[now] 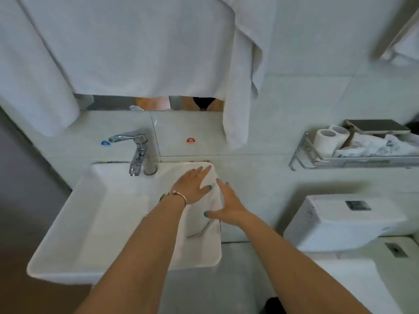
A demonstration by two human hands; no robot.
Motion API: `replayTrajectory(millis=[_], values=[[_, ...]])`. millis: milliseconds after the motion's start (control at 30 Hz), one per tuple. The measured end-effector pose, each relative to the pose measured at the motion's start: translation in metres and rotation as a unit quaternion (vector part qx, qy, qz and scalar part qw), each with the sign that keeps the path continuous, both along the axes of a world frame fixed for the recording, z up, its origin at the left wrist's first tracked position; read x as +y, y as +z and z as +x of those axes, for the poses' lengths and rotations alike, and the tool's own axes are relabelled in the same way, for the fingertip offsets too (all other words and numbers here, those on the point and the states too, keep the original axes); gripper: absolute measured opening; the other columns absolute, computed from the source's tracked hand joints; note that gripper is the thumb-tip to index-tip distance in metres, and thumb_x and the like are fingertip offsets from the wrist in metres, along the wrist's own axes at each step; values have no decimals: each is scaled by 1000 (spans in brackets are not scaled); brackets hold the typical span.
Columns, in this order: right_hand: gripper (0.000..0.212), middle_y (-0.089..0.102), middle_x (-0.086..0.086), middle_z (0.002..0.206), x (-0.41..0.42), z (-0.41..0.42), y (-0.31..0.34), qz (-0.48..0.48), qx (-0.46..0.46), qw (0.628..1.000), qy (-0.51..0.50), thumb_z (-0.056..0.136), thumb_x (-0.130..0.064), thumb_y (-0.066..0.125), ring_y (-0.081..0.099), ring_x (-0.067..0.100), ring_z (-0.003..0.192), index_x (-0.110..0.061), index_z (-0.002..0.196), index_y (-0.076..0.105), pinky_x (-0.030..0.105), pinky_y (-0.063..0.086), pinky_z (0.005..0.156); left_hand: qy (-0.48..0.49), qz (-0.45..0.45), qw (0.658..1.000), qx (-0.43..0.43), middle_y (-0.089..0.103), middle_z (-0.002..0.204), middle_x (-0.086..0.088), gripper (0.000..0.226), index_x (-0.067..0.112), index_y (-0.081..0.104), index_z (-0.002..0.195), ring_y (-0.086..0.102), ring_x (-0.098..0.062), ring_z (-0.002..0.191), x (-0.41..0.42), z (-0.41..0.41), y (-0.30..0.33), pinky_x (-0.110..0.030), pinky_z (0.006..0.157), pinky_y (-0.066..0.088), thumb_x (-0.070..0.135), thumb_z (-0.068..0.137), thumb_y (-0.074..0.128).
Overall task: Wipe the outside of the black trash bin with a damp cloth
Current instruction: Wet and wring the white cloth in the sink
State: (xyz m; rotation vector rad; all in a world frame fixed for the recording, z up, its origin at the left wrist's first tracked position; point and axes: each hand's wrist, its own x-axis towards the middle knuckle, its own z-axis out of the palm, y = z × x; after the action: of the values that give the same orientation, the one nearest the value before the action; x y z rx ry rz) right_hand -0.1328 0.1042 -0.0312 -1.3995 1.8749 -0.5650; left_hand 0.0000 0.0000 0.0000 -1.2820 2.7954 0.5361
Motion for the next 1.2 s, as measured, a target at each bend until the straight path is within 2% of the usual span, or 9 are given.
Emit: replayTrajectory(millis=[100, 200, 400, 533, 700, 767, 967, 1067, 1200], values=[[117, -15, -7, 161, 5, 8, -21, -2, -14, 999, -46, 66, -54, 78, 2, 25, 149, -51, 147, -6, 53, 21, 115, -21, -2, 1000, -13, 4, 161, 0, 62, 33, 1, 152, 6, -22, 148, -2, -9, -24, -37, 120, 9, 48, 100, 31], [110, -25, -7, 158, 12, 17, -40, -18, -27, 997, -77, 73, -49, 77, 7, 27, 148, -55, 145, -6, 46, 24, 113, -75, -22, 996, -44, -3, 161, 1, 60, 38, -2, 151, -1, -21, 148, -3, -20, -50, -38, 120, 6, 50, 100, 27], [106, -25, -5, 158, 13, 23, -52, -47, -74, 988, -126, 77, -46, 74, 48, 22, 129, -60, 141, -8, 33, 47, 94, -58, 18, 998, -10, -8, 161, 2, 67, 41, -5, 150, -6, -23, 148, -15, -32, -70, -39, 119, 4, 54, 97, 33], [101, -17, -3, 160, 13, 27, -59, -78, -136, 972, -174, 80, -36, 74, 35, 10, 135, -55, 144, -1, 20, 41, 85, -5, 86, 996, 27, -8, 160, 10, 80, 45, -5, 148, -8, -21, 147, -28, -32, -76, -42, 119, 5, 66, 88, 42], [92, -2, -8, 161, 11, 30, -71, -124, -209, 944, -225, 83, -22, 74, 39, -12, 107, -64, 134, 10, 4, 43, 71, 10, 155, 981, 114, 5, 155, 15, 83, 40, 7, 149, 26, -21, 139, -35, -35, -80, -39, 113, 30, 62, 84, 55], [90, 3, -9, 160, 8, 30, -74, -138, -211, 939, -233, 83, -16, 73, 37, -9, 117, -65, 129, 14, 2, 44, 75, 17, 170, 975, 140, 11, 149, 12, 80, 37, 13, 147, 31, -20, 134, -38, -39, -81, -35, 109, 34, 57, 85, 59], [94, 7, -16, 157, -3, 35, -75, -146, -188, 943, -231, 80, -11, 72, 21, 0, 139, -64, 130, 11, 10, 34, 98, 40, 194, 970, 143, 28, 132, -2, 83, 41, 20, 140, 37, -23, 123, -50, -48, -84, -40, 107, 36, 50, 76, 72], [91, 16, -11, 158, -1, 38, -77, -158, -167, 938, -259, 79, -1, 65, 27, -1, 136, -59, 132, 18, 7, 37, 96, 27, 185, 972, 145, 31, 120, -1, 81, 39, 27, 129, 41, -22, 113, -52, -47, -79, -37, 99, 41, 54, 66, 75], [89, 40, -12, 146, 3, 42, -85, -197, -176, 916, -302, 73, 3, 66, 41, 5, 132, -51, 135, 31, 32, 43, 105, 16, 164, 970, 181, 36, 110, 1, 62, 33, 36, 112, 48, -14, 94, -47, -43, -77, -21, 76, 41, 50, 68, 77]])
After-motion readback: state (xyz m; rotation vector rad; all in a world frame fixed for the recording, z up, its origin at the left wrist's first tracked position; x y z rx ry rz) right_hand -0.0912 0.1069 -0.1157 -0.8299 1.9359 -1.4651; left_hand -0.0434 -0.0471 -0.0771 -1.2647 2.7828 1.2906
